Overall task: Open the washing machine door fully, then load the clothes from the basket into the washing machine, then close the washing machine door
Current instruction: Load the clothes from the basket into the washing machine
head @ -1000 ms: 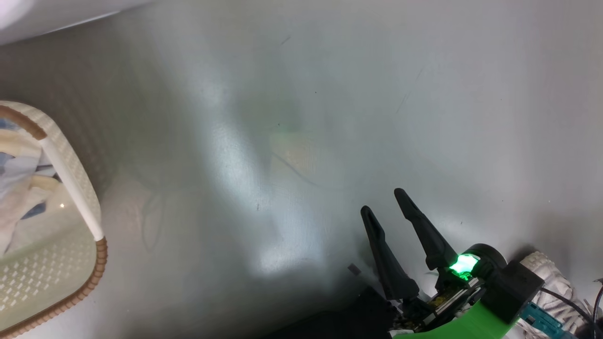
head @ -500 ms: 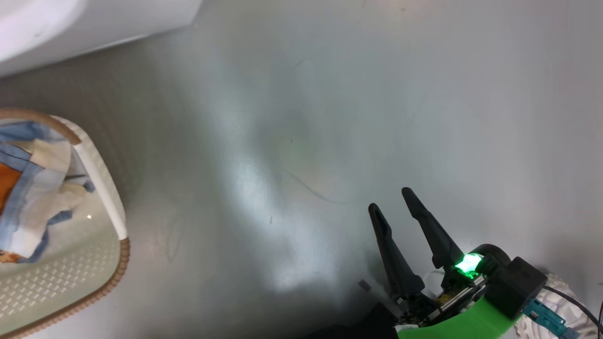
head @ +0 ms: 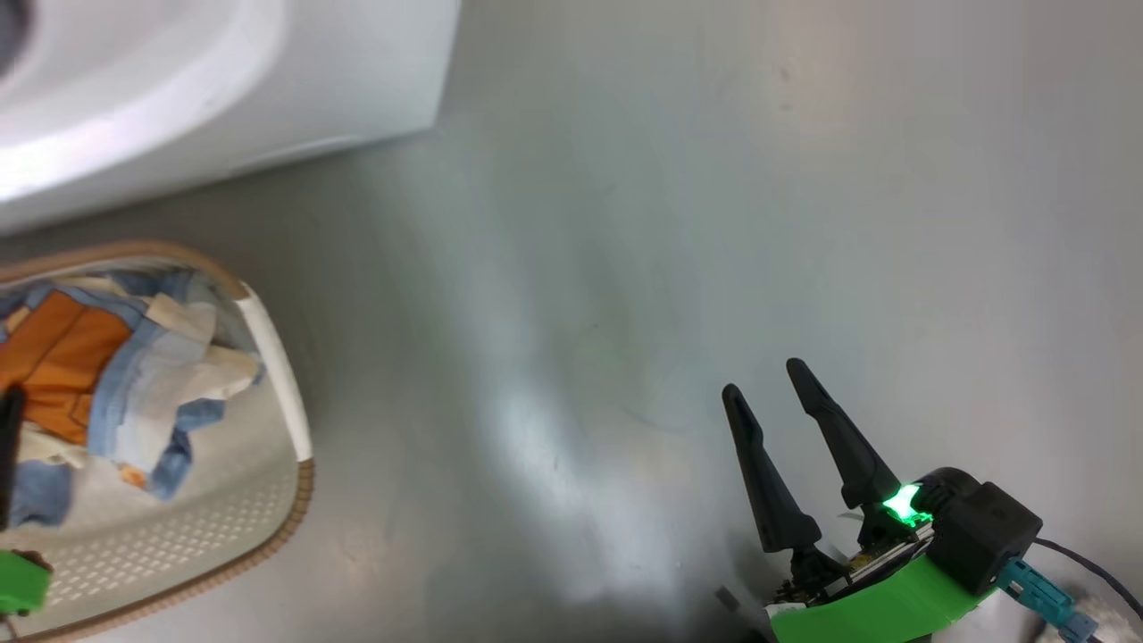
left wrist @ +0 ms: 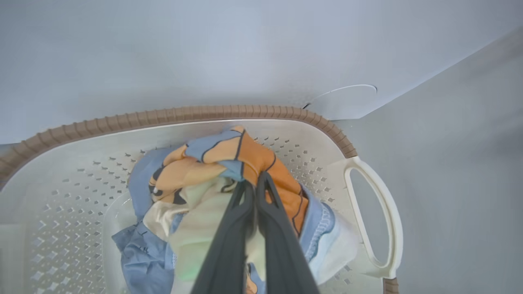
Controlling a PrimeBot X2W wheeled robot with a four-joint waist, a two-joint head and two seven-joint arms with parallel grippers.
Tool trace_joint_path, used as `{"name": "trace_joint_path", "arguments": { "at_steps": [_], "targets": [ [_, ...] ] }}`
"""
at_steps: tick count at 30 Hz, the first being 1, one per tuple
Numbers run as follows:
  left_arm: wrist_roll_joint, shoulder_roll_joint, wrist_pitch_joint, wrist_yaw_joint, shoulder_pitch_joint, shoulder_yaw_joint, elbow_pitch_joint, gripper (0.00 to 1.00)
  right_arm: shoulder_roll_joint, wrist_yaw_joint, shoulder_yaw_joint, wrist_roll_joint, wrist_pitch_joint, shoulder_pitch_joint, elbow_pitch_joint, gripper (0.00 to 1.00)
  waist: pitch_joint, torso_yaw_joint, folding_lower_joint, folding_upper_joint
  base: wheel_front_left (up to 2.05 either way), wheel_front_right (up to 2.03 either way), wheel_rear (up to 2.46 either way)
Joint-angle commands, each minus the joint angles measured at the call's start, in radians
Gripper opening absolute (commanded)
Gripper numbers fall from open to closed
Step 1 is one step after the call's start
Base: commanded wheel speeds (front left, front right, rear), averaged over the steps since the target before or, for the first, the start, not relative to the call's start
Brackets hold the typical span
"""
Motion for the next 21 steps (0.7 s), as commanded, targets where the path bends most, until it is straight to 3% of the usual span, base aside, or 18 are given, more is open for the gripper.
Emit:
{"name": "trace_joint_path", "arguments": {
  "at_steps": [1, 21],
  "targets": [
    [0.018, 0.026, -0.005, 0.005, 0.024, 0.054, -0.021, 0.00, -0.008, 0.003, 0.018, -0.012, -0.005, 0.000, -0.009, 1.00, -0.065, 0.046, 0.0000, 0.0000, 0.00, 0.00, 0.00],
    [0.204, -0.185, -0.005, 0.005, 0.145, 0.278, -0.181, 0.00, -0.008, 0.003, -0.049, -0.037, -0.005, -0.006, 0.103, 1.00, -0.344, 0.139, 0.0000, 0.0000, 0.00, 0.00, 0.00]
  ]
}}
